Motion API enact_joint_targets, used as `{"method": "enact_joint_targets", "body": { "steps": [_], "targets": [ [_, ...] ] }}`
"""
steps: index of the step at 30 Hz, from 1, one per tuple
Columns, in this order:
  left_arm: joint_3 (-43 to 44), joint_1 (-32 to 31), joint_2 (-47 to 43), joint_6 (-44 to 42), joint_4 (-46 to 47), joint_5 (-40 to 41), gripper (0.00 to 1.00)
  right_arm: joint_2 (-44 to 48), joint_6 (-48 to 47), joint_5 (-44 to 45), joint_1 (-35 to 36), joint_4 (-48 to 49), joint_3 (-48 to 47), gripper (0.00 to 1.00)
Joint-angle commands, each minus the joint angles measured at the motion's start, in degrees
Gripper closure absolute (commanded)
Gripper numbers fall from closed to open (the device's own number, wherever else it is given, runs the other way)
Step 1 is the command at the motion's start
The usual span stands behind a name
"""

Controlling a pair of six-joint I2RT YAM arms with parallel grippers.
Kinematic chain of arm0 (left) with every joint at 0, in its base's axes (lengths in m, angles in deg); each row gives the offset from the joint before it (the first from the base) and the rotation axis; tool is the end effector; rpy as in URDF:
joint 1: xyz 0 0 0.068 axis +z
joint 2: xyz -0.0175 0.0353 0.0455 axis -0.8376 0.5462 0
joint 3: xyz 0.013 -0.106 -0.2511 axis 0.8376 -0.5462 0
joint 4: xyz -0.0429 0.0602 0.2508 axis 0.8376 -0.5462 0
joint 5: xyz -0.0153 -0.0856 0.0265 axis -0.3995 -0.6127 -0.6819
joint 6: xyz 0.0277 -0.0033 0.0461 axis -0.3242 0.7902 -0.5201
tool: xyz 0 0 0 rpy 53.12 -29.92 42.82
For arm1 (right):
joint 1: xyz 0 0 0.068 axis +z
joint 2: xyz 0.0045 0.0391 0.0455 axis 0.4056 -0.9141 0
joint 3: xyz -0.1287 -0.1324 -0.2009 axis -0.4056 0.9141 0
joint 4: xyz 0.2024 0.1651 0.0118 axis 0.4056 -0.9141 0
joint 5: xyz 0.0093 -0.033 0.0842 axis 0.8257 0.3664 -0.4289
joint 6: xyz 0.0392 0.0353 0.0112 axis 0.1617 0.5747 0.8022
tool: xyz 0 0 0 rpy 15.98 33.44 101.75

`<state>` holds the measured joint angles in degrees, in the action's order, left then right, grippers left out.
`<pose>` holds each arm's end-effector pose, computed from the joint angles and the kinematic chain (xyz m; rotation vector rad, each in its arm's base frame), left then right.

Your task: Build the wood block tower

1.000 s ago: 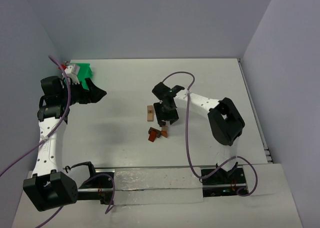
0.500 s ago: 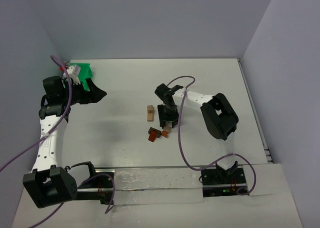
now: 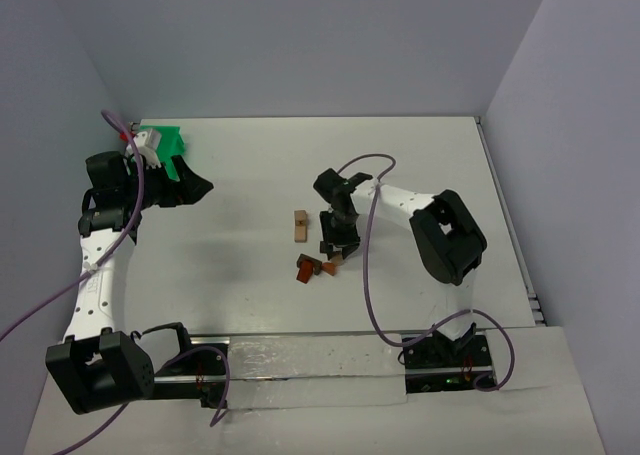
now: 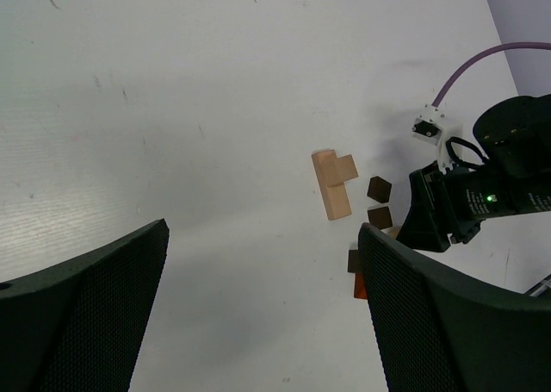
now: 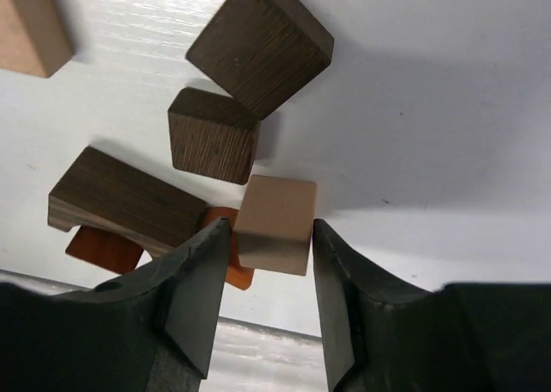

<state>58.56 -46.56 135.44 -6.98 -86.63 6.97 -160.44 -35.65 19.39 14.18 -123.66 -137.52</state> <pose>0.2404 0.0217 0.3285 0.0266 2.0518 -0.6870 0.2850 0.2298 0.1647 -0.2050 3.0841 0.3006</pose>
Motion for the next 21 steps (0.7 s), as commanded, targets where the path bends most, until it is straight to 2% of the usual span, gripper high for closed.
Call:
{"method": "enact_joint_targets", "body": {
  "steps": [1, 7, 10, 12, 21],
  "targets": [
    [0.1, 0.2, -0.7, 0.4, 2.5, 0.2, 0.04, 4.5, 0.1, 0.7, 0.5, 1.1, -0.3, 0.58],
    [0.0, 0.2, -1.3, 0.0, 2.0, 0.9, 0.04, 7.8, -0.6, 3.9, 3.5, 0.2, -2.6, 0.81],
    [0.0, 0.2, -1.3, 0.3, 1.9, 1.3, 0.04, 7.8, -0.9, 5.6, 4.3, -2.2, -6.4, 0.95],
    [0.0, 0.2, -1.3, 0.8, 2.3, 1.5, 0.04, 6.6, -1.1, 5.8, 4.8, -4.3, -10.3, 1.0],
    [0.9, 0.2, -1.7, 0.8, 1.4, 4.2, 0.03, -0.6, 1.5, 5.8, 6.6, -8.4, -23.6, 1.0]
  ]
}}
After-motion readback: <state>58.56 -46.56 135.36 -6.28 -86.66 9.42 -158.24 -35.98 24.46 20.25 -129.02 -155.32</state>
